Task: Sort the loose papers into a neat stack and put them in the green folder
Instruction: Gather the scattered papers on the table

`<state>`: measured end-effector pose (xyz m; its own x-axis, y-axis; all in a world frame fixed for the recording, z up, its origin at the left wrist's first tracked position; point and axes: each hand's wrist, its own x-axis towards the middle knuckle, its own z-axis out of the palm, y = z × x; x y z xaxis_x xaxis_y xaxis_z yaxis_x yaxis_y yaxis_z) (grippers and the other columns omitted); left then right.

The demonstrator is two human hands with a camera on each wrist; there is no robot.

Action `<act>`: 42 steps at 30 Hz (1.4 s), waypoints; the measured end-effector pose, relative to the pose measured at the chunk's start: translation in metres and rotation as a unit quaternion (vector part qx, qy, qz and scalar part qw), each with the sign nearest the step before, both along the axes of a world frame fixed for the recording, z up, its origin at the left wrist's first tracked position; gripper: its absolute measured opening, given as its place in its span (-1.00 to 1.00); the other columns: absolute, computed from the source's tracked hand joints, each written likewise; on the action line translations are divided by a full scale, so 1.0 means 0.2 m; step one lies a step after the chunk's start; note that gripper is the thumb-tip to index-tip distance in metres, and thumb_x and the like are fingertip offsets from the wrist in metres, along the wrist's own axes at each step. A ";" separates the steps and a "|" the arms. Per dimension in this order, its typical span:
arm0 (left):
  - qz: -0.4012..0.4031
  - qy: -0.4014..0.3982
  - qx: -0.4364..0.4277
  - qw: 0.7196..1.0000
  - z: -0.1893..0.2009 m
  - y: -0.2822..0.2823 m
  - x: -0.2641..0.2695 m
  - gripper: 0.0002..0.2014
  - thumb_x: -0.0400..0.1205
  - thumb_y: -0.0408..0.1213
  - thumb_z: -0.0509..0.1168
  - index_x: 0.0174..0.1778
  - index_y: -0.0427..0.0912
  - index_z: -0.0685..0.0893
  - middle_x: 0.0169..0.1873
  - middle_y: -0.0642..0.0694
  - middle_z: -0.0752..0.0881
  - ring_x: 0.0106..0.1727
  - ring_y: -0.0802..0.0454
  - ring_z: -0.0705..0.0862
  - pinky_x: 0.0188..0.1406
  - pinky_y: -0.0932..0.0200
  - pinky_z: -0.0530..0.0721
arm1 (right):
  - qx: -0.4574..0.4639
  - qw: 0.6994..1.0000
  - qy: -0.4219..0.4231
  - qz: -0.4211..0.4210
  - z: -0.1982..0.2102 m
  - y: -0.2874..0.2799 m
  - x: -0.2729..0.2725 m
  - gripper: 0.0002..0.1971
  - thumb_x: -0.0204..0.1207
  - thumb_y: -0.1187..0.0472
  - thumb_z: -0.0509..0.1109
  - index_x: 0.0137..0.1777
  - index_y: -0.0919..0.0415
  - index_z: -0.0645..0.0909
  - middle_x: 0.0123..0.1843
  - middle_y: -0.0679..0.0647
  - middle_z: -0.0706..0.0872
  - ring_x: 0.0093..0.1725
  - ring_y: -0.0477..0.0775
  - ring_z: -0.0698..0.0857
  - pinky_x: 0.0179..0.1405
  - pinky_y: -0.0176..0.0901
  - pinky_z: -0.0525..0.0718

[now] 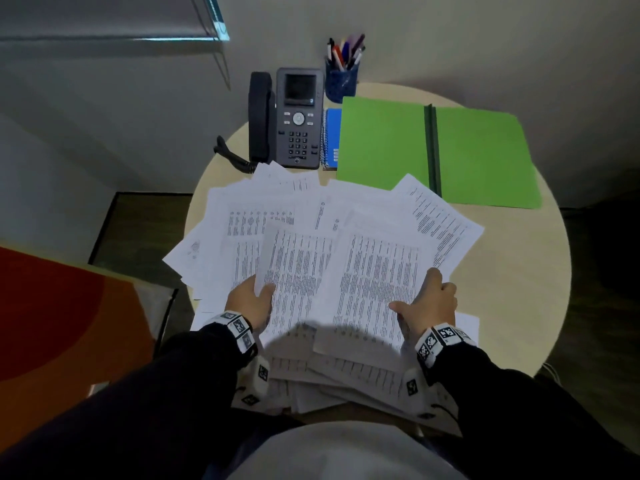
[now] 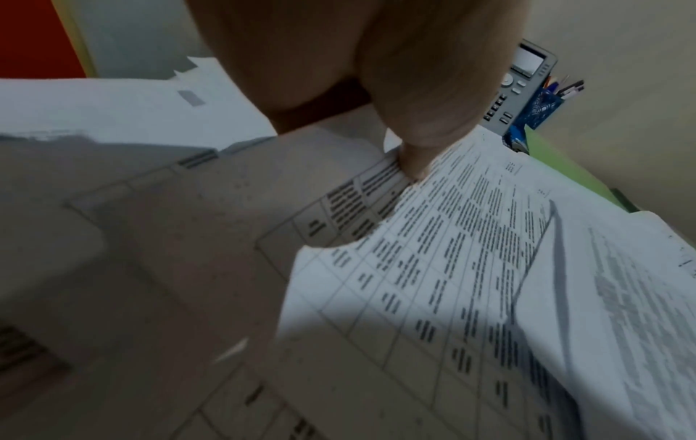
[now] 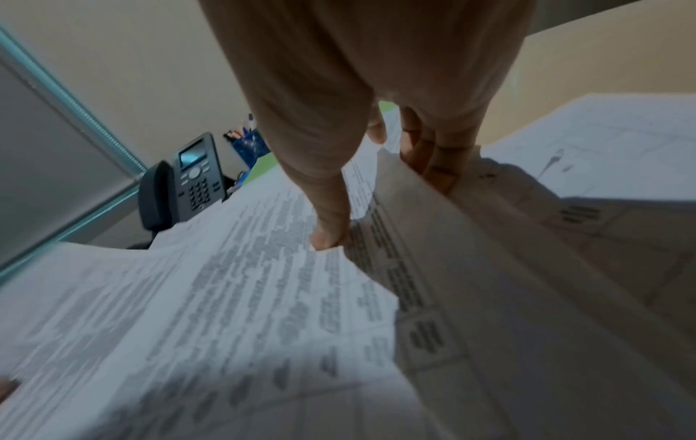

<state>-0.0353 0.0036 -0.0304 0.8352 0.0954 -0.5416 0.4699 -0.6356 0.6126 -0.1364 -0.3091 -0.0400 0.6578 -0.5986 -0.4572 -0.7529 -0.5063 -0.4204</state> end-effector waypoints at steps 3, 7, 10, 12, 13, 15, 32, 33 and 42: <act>-0.030 -0.035 0.074 0.996 0.00 0.06 0.07 -0.73 0.84 -0.20 0.17 -0.01 -0.24 0.72 -0.33 -0.15 0.71 -0.40 -0.06 0.64 -0.44 0.17 0.61 | 0.036 0.997 -0.037 -0.050 0.00 -0.05 0.03 -0.06 0.41 0.25 0.68 0.61 0.02 0.09 0.15 0.30 0.60 -0.06 0.33 0.70 -0.25 0.09 0.71; -0.048 -0.100 0.129 0.985 0.02 0.20 0.13 -0.62 0.80 -0.36 0.19 0.54 -0.17 0.63 0.26 -0.21 0.66 0.08 -0.17 0.67 0.11 0.23 0.53 | 0.067 0.990 -0.072 -0.102 0.00 -0.11 0.01 -0.11 0.54 0.37 0.54 0.68 0.01 0.04 0.19 0.03 0.59 -0.03 0.17 0.65 -0.02 -0.01 0.62; -0.061 -0.120 0.164 0.977 0.01 0.32 0.17 -0.60 0.79 -0.38 0.22 0.57 -0.18 0.62 0.31 -0.19 0.56 0.06 -0.13 0.59 0.14 0.13 0.55 | 0.042 0.995 -0.050 -0.073 0.00 -0.14 -0.02 -0.56 0.56 0.27 0.52 0.38 0.24 0.47 0.14 0.24 0.75 -0.05 0.20 0.66 -0.03 -0.08 0.55; -0.069 -0.121 0.170 0.976 0.00 0.38 0.18 -0.72 0.79 -0.38 0.19 0.35 -0.25 0.73 0.21 -0.26 0.64 -0.03 -0.09 0.53 0.05 0.13 0.49 | 0.017 0.999 -0.031 -0.035 -0.01 -0.13 -0.03 -0.73 0.57 0.22 0.51 0.21 0.26 0.64 0.04 0.26 0.75 -0.01 0.26 0.68 -0.04 -0.09 0.52; -0.068 -0.123 0.169 0.976 0.00 0.40 0.18 -0.78 0.79 -0.35 0.20 0.18 -0.28 0.75 0.13 -0.29 0.68 -0.05 -0.12 0.54 0.01 0.12 0.48 | -0.014 0.999 -0.025 -0.018 -0.01 -0.13 -0.03 -0.74 0.55 0.18 0.53 0.17 0.28 0.68 0.08 0.31 0.72 0.09 0.32 0.66 0.04 -0.03 0.53; -0.046 -0.103 0.133 0.985 0.02 0.42 0.17 -0.78 0.79 -0.24 0.26 -0.04 -0.31 0.70 -0.06 -0.25 0.73 -0.12 -0.18 0.63 -0.11 0.12 0.52 | -0.075 0.997 -0.010 -0.002 -0.02 -0.12 -0.03 -0.64 0.52 0.12 0.56 0.22 0.32 0.71 0.28 0.38 0.58 0.31 0.41 0.50 0.31 0.13 0.46; -0.120 -0.039 0.190 0.974 -0.09 0.11 -0.05 -0.70 0.67 -0.08 0.42 0.25 -0.13 0.80 0.40 -0.10 0.39 0.42 -0.15 0.42 0.32 -0.04 0.60 | -0.187 0.982 0.001 0.022 -0.02 -0.02 0.04 -0.56 0.40 0.31 0.50 0.30 0.15 0.62 0.17 0.27 0.48 0.03 0.34 0.62 0.21 0.22 0.45; -0.100 -0.035 0.198 0.975 -0.08 0.09 -0.05 -0.69 0.67 -0.09 0.42 0.27 -0.13 0.80 0.37 -0.10 0.41 0.39 -0.16 0.46 0.31 -0.04 0.63 | -0.159 0.987 -0.014 0.018 -0.02 -0.03 0.04 -0.46 0.38 0.36 0.49 0.38 0.12 0.53 0.21 0.26 0.50 0.03 0.32 0.63 0.25 0.20 0.39; -0.070 0.034 0.287 0.955 -0.07 0.04 0.02 -0.71 0.59 -0.06 0.40 0.19 -0.04 0.78 0.30 -0.17 0.38 0.24 -0.31 0.52 0.25 -0.13 0.67 | 0.086 0.991 -0.098 -0.018 0.05 -0.17 -0.02 -0.96 0.60 0.31 0.41 0.01 0.21 0.62 -0.28 0.15 0.72 -0.46 0.01 0.59 -0.63 -0.31 0.48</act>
